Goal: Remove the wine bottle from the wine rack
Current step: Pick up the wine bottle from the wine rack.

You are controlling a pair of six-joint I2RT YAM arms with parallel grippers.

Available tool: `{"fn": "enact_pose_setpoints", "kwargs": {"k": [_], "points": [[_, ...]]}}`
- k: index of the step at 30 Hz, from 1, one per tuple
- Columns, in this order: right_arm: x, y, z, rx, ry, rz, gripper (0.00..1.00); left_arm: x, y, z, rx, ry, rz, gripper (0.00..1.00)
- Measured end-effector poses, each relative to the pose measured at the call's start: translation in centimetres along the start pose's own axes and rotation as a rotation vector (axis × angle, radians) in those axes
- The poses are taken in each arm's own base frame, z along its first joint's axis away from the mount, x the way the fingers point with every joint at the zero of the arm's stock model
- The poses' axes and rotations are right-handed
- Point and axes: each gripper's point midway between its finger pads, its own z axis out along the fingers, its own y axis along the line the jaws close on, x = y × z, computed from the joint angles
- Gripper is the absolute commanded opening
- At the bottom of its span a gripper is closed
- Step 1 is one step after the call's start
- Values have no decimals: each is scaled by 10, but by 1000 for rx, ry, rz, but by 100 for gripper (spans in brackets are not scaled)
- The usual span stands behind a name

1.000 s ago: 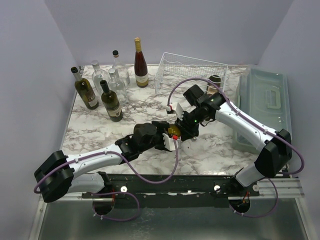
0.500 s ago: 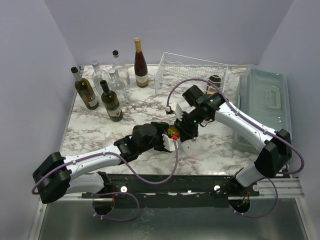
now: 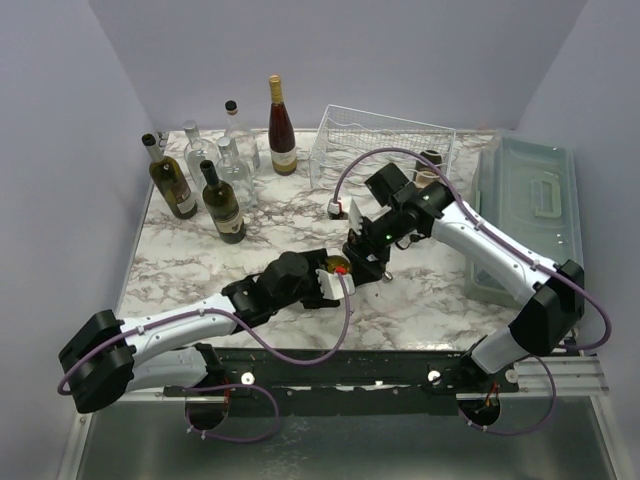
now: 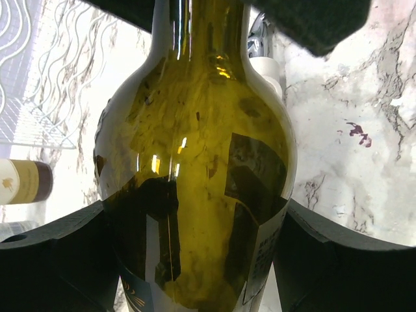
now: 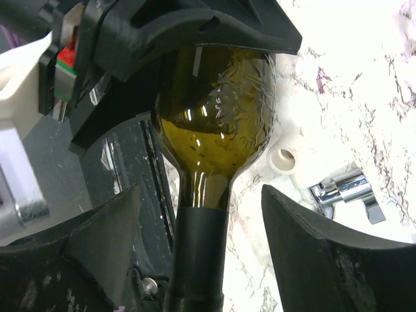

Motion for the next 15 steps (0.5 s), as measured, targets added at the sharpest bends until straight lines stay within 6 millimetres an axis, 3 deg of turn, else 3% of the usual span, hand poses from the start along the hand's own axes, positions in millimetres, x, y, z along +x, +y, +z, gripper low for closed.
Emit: {"fn": "enact_pose_setpoints", "kwargs": {"k": [5,15], "points": [[-10,8,-10,-6,-43,-23,80,0,-1,-8,-15,-18,-75,0],[-39,39,-50,-57,-185,-168,80,5,-11,-20,-18,-48,-213,0]]}}
